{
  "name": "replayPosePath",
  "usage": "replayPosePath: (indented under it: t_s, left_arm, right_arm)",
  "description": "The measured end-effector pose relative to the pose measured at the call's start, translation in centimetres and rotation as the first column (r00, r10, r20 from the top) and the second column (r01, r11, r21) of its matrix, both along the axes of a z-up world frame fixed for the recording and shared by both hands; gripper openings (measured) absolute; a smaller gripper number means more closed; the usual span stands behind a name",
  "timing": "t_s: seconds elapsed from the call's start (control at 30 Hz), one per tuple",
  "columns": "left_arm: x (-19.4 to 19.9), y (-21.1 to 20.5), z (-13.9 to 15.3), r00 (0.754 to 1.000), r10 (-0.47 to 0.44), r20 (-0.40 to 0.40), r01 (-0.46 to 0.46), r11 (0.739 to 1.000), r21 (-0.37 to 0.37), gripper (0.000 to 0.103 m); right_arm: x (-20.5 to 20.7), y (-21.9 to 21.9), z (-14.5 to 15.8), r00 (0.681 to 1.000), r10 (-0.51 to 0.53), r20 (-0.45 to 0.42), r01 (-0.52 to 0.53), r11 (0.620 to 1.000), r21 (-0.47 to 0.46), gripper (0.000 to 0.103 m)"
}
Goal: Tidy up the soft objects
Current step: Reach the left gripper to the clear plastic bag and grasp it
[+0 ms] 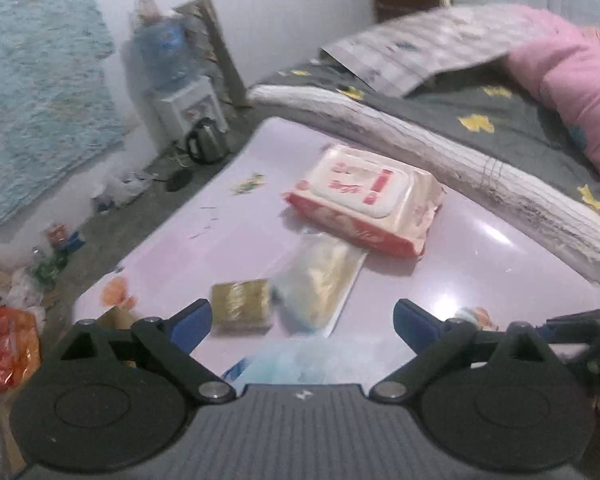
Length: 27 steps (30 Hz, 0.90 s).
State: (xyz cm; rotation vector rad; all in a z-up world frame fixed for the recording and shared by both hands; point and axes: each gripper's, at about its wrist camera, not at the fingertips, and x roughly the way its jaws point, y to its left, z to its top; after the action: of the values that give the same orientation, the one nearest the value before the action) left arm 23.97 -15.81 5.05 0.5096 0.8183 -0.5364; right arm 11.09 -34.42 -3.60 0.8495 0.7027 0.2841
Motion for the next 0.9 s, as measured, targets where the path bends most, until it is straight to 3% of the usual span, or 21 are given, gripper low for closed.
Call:
replayPosePath:
  t_s: [0.13, 0.27, 0.47, 0.63, 0.9]
  left_arm:
    - [3.3, -3.4, -3.1, 0.999, -0.024, -0.046, 0.025, 0.999, 0.036, 0.098]
    - [6.5, -5.9, -7.1, 0.996, -0.046, -0.073, 0.055, 0.989, 0.135, 0.098]
    - [9.2, -7.2, -11.2, 0.995, -0.05, -0.088, 0.069, 0.97, 0.234, 0.096]
    - [10.7, -7.0, -12.6, 0.988, -0.014, -0.151, 0.047, 0.974, 0.22, 0.077]
    - [10.7, -6.6, -12.0, 0.991, 0.015, -0.134, 0.011, 0.982, 0.189, 0.047]
  right_arm:
    - [1.0, -0.7, -0.6, 1.0, -0.003, 0.009, 0.003, 1.0, 0.027, 0.085]
    - [1.4, -1.3, -2.0, 1.0, -0.014, -0.013, 0.015, 0.997, 0.07, 0.085]
    - [1.3, -1.5, -4.1, 0.998, -0.026, -0.051, 0.033, 0.991, 0.133, 0.085]
    - [1.4, -1.2, -5.2, 0.997, -0.024, -0.076, 0.036, 0.986, 0.16, 0.085]
    - [0.9, -0.8, -5.2, 0.996, -0.027, -0.082, 0.04, 0.985, 0.167, 0.085]
